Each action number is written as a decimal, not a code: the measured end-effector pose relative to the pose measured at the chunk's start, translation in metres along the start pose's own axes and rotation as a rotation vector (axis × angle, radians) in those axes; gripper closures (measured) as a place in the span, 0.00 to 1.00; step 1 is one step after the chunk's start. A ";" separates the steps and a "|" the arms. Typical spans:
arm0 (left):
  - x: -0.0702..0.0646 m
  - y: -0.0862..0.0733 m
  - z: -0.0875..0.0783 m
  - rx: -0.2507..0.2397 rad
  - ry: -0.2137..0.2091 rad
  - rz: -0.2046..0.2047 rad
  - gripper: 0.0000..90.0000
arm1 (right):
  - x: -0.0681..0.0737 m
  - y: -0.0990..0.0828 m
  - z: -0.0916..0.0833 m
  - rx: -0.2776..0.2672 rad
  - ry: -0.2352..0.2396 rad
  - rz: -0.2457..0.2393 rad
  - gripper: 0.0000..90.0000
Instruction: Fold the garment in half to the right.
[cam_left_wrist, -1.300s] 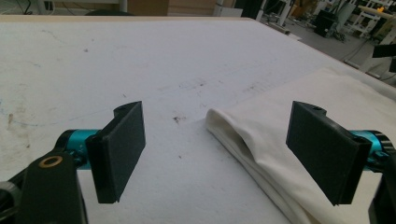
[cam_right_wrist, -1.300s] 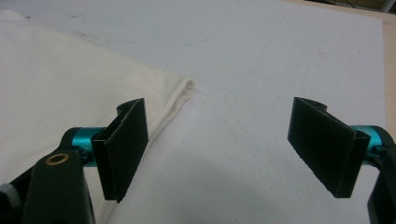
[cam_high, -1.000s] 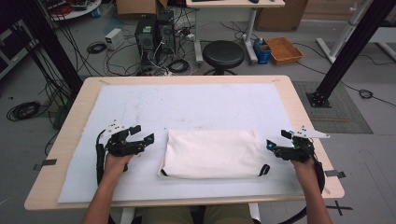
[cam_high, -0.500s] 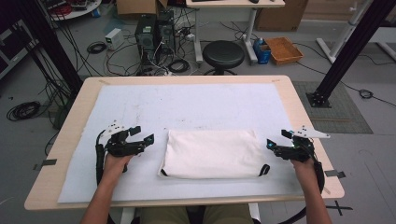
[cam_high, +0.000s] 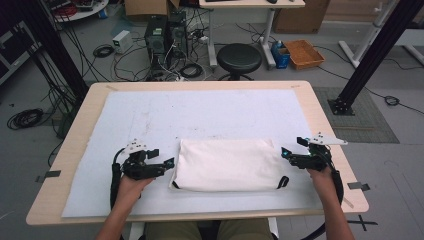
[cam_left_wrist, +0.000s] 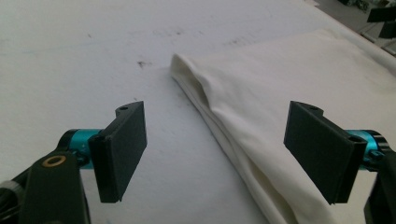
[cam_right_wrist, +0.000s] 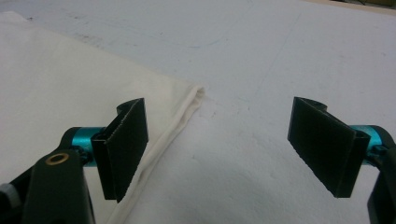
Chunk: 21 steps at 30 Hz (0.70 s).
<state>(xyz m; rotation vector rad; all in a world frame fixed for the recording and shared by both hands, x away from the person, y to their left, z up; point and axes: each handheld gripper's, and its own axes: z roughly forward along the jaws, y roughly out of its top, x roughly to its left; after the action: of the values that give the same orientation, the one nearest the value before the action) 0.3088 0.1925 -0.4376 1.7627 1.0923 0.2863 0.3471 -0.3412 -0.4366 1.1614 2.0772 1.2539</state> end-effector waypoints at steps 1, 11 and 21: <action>-0.003 -0.001 0.001 0.006 -0.002 0.001 0.24 | 0.000 0.000 0.000 -0.003 -0.001 0.003 0.22; -0.030 -0.017 0.004 0.131 0.068 0.090 0.40 | 0.004 0.002 -0.002 -0.008 0.006 -0.006 0.22; -0.040 -0.032 -0.003 0.167 0.118 0.180 0.55 | 0.010 0.004 -0.001 -0.002 0.023 -0.021 0.22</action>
<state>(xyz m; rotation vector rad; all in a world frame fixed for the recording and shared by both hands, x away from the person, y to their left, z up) 0.2669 0.1658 -0.4519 2.0191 1.0669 0.4239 0.3428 -0.3328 -0.4320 1.1267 2.0988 1.2648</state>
